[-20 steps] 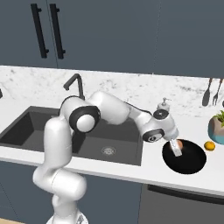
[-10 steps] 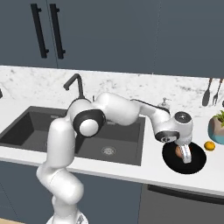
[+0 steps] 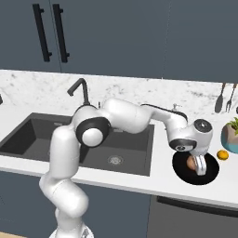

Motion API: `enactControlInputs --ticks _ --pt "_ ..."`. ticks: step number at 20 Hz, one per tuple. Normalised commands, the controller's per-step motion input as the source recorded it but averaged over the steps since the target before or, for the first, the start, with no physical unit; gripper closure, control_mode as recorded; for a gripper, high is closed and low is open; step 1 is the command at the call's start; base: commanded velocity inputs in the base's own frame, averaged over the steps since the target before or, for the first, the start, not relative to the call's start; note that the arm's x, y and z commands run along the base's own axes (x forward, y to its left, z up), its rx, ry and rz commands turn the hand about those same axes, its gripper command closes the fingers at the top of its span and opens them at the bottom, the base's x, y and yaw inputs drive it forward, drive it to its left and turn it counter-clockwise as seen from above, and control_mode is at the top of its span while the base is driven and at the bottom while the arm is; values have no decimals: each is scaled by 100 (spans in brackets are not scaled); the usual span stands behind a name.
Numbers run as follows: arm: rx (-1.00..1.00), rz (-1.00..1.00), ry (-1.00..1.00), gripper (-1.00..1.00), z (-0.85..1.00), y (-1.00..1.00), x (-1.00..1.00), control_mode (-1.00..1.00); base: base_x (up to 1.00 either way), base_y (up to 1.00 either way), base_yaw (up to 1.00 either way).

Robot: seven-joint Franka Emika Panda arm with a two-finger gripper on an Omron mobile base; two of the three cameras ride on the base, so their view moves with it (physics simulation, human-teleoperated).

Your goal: Pick the onion from the sink and place it in the bowl. Then pick the bowl and place it in the microwave. Then close the microwave door and press the start button.

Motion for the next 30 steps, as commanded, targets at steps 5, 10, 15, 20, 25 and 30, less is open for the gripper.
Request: enactControlInputs --ticks 5,10,15,20,25,30 --pt "2 2 1 -100 54 0 2 -100 0 0 0" --pt "-1 18 9 -100 17 28 -54 -100 0 0 0" --pt "-17 40 17 -100 -28 100 -53 -100 0 0 0" --pt "-26 45 10 -100 -33 60 -1 -100 0 0 0" --pt "-21 41 7 -100 -23 9 24 -100 0 0 0" --pt "-16 39 12 -100 -24 0 29 -100 0 0 0"
